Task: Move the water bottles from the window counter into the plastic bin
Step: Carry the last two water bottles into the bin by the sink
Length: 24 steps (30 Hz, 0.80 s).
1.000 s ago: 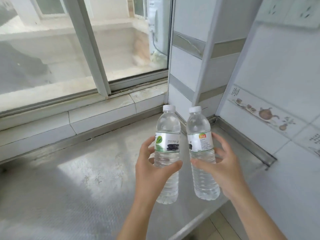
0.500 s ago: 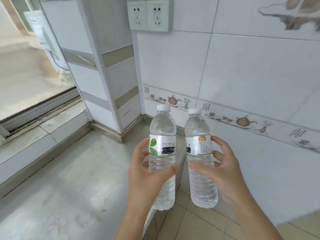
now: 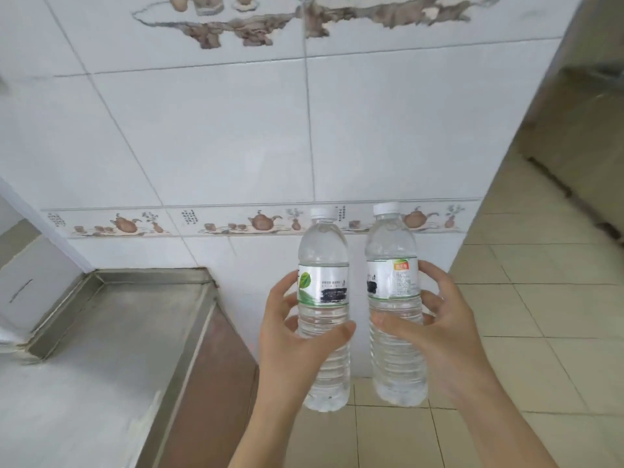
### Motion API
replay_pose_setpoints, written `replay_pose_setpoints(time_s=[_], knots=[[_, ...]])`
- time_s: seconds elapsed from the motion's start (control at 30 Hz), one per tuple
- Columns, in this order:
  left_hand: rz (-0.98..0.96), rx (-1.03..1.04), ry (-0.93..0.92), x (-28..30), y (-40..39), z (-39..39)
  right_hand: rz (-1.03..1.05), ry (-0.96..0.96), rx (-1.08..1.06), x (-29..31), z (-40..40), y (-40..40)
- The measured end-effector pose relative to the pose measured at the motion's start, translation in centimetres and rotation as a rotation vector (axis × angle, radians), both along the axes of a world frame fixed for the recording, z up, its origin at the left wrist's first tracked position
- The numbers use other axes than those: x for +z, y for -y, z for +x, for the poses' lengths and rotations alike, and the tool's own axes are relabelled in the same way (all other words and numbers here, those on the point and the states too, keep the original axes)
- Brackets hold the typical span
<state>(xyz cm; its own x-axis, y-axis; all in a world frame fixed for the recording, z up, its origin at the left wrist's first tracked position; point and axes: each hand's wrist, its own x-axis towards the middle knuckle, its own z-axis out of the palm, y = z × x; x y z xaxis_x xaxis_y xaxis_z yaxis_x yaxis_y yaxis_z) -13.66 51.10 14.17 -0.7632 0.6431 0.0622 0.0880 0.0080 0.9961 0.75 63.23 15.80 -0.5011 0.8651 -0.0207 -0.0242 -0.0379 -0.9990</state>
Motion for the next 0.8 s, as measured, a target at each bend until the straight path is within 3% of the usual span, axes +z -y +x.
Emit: replay_pose_setpoints(time_s=[0.4,0.8], knots=[[-0.035,-0.382,0.075,-0.6,-17.4,15.8,-0.029,0.029,-0.357,-0.5,19.0,-10.8],[-0.038,-0.656,0.072,-2.1,-36.8,24.8,-0.058,0.044,-0.660,-1.8,28.6,-24.5]])
